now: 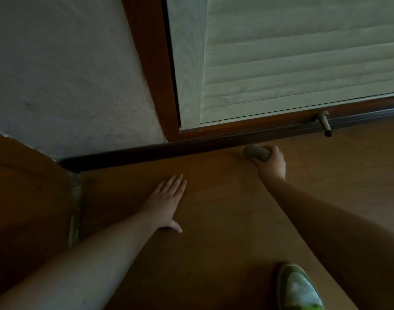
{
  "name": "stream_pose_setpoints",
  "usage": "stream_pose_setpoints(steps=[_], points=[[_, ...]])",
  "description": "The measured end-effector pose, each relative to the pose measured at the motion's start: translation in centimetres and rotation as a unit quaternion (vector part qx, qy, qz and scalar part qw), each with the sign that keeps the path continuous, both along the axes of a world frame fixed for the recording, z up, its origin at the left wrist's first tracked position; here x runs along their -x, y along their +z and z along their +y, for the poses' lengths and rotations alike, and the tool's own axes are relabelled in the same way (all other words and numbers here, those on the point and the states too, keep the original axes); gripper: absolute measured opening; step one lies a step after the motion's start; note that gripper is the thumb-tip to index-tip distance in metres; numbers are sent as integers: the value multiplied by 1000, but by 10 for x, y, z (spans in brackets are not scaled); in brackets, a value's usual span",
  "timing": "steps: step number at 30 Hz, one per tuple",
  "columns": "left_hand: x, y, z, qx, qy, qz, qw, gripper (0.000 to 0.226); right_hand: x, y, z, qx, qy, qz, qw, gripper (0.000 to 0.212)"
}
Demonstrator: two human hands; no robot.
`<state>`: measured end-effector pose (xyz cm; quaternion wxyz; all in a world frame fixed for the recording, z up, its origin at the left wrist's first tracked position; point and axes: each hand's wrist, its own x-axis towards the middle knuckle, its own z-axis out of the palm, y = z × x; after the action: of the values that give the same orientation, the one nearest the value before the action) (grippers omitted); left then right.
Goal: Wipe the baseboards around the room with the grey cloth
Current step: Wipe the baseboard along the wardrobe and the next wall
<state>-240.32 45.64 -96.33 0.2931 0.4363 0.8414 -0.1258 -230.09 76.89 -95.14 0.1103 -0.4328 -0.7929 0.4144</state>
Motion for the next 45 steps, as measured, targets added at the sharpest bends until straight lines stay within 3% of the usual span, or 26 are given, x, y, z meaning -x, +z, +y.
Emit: stream_pose_setpoints(steps=[6,19,23,35,45], points=[[-13,-4,31,30,-20,41,999,153,18,8,-65,41,49,79,995,59],[-15,-6,31,25,-11,27,999,136,86,11,-152,106,117,97,983,42],[-14,-6,30,18,-15,28,999,145,83,14,-123,55,172,69,981,41],[-14,-7,33,25,-2,5,1000,148,28,33,39,-39,117,5,992,42],[-13,-3,33,22,-7,-11,1000,145,6,27,67,-29,-82,21,996,51]])
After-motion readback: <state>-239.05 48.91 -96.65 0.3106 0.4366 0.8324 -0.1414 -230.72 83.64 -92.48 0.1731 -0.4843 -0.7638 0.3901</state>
